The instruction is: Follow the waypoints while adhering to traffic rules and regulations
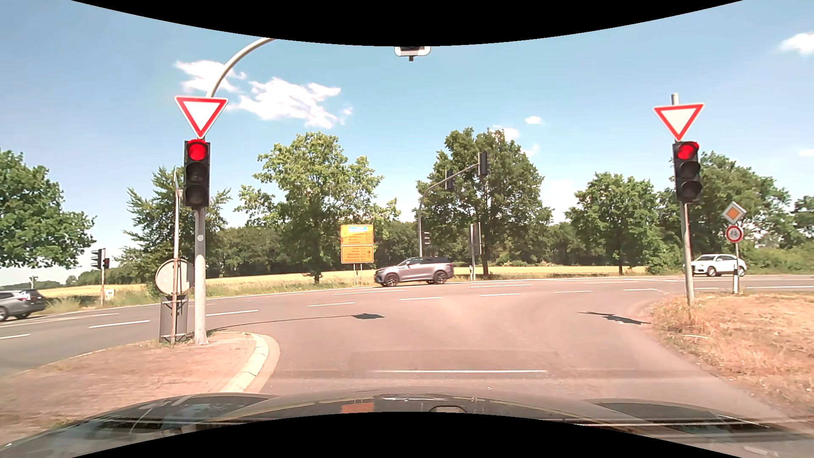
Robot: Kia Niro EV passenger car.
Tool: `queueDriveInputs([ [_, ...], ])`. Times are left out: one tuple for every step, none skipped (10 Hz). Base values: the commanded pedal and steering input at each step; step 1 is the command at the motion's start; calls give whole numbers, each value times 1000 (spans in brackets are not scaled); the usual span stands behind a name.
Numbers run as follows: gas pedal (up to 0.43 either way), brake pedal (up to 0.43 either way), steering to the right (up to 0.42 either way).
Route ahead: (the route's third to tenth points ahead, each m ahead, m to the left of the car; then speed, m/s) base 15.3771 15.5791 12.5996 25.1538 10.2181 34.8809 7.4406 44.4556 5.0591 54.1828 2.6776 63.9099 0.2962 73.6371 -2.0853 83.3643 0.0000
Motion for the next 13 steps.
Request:
queueDriveInputs([
  [0, 220, -8],
  [0, 201, -8],
  [0, 189, -8],
  [0, 177, -8],
  [0, 146, -8],
  [0, 116, -8],
  [0, 91, -8],
  [0, 55, -8],
  [0, 24, -8],
  [0, 0, -8],
  [0, 0, -8],
  [0, 0, -8],
  [0, 0, -8],
])
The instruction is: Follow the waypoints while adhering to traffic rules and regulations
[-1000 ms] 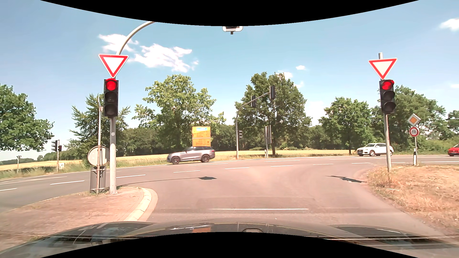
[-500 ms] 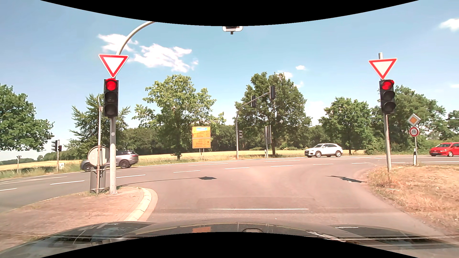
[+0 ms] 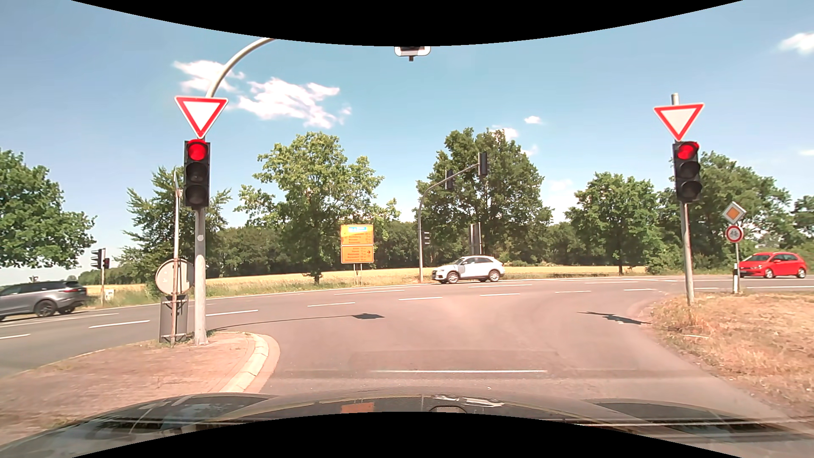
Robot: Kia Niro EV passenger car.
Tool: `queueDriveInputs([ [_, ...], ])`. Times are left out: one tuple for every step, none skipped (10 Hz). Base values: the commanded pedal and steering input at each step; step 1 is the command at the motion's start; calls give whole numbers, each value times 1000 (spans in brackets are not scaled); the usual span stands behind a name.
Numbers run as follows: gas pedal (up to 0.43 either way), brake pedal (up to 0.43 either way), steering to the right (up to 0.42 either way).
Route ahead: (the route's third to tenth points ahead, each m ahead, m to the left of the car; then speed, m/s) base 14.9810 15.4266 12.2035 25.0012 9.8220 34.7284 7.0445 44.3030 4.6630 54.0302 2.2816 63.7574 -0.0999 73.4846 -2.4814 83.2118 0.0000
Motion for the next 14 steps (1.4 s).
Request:
queueDriveInputs([
  [0, 0, -8],
  [0, 0, -8],
  [0, 0, -8],
  [0, 0, -8],
  [0, 0, -8],
  [0, 0, -8],
  [0, 0, -8],
  [0, 0, -8],
  [0, 0, -8],
  [0, 0, -8],
  [0, 0, -8],
  [0, 0, -8],
  [0, 0, -8],
  [0, 0, -7],
])
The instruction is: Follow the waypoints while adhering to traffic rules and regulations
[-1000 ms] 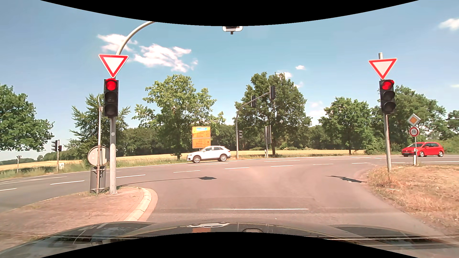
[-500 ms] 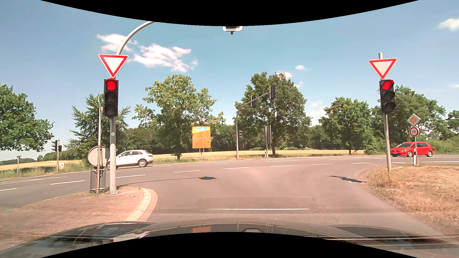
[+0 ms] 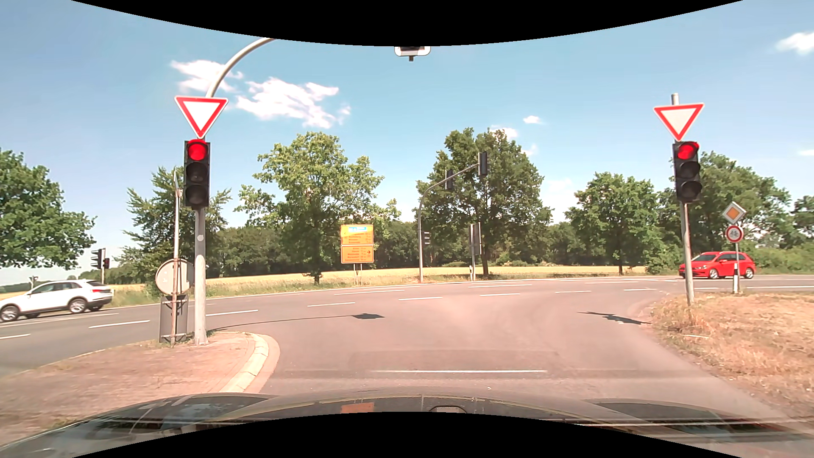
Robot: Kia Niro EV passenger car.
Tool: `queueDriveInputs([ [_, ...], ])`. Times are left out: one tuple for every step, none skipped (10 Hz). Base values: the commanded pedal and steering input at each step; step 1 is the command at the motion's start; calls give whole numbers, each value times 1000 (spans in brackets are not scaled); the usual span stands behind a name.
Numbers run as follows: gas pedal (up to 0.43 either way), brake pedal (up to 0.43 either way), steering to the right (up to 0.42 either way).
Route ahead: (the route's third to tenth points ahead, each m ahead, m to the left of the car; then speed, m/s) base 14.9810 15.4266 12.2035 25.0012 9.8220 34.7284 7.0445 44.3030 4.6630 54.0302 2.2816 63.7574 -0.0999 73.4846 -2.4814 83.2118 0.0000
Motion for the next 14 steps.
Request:
queueDriveInputs([
  [0, 0, -7],
  [0, 0, -7],
  [0, 0, -7],
  [0, 0, -7],
  [0, 0, -6],
  [0, 0, -4],
  [0, 0, -1],
  [0, 0, -1],
  [0, 0, -1],
  [0, 0, -1],
  [0, 0, -1],
  [0, 0, -1],
  [0, 0, -1],
  [0, 0, -2],
])
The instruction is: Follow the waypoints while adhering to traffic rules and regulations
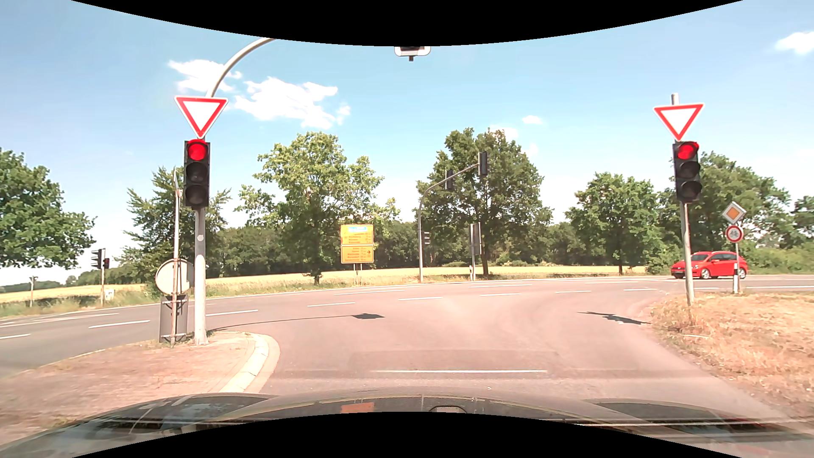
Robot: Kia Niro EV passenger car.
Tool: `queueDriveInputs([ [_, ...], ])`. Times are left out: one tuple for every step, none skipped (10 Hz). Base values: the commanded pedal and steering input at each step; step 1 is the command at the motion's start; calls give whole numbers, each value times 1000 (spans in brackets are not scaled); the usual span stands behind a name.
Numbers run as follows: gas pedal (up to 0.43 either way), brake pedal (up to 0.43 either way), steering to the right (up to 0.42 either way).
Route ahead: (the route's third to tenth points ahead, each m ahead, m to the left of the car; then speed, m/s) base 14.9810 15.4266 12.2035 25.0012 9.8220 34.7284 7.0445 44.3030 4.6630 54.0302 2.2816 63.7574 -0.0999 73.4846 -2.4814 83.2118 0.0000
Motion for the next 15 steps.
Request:
queueDriveInputs([
  [0, 0, -1],
  [0, 0, -1],
  [0, 0, -1],
  [0, 0, -1],
  [0, 0, -3],
  [0, 0, -3],
  [0, 0, -3],
  [0, 0, -3],
  [0, 0, -3],
  [0, 0, -3],
  [0, 0, -3],
  [0, 0, -3],
  [0, 0, -3],
  [0, 0, -3],
  [0, 0, -3],
])
